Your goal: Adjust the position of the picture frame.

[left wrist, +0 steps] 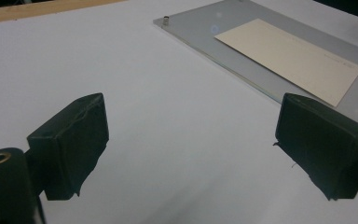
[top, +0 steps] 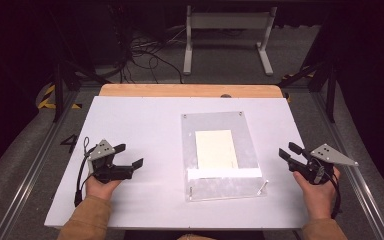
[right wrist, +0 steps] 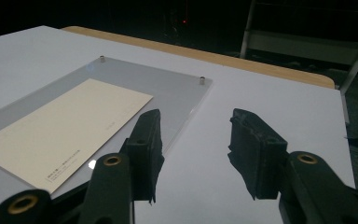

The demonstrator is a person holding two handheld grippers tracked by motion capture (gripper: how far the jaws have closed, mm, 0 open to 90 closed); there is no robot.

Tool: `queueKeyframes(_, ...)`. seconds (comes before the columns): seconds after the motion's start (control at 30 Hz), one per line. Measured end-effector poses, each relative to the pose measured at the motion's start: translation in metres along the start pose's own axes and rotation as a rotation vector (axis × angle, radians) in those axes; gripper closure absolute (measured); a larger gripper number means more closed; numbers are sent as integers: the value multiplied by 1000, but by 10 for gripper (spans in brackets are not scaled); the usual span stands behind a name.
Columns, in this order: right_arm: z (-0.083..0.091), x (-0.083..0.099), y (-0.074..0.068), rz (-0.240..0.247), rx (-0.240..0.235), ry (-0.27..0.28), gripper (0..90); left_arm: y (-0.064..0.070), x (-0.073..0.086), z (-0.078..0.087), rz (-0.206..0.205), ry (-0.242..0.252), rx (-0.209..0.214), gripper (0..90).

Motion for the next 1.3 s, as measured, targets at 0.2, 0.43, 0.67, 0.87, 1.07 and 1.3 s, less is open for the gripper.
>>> queueKeyframes(0.2, 7, -4, -7, 25, -21, -2, 551, 12, -3, 2, -28, 6, 33, 126)
queueKeyframes(0.43, 12, -12, -19, 72, -48, 2, 553, 32, -5, -3, -85, -10, 69, 139)
queueKeyframes(0.67, 21, -11, -38, 97, -150, -11, 538, 38, -5, -7, -111, -26, 81, 142)
queueKeyframes(0.87, 18, 1, -64, 139, -272, -94, 516, 35, -7, -13, -75, -26, 103, 144)
queueKeyframes(1.07, 11, 14, -79, 151, -362, -167, 555, 33, -7, -16, -61, -23, 110, 146)
queueKeyframes(1.3, 3, 28, -84, 203, -355, -272, 738, 31, -6, -18, -55, -34, 111, 146)
Point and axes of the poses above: each handheld gripper's, and its own axes: z roughly backward along the jaws, x roughly out of its underside, y roughly to its right, the point moved 7 cm from there along -z, roughly forward along the jaws, and after that the axes turned 9 degrees about z, right-handed, at the moved point
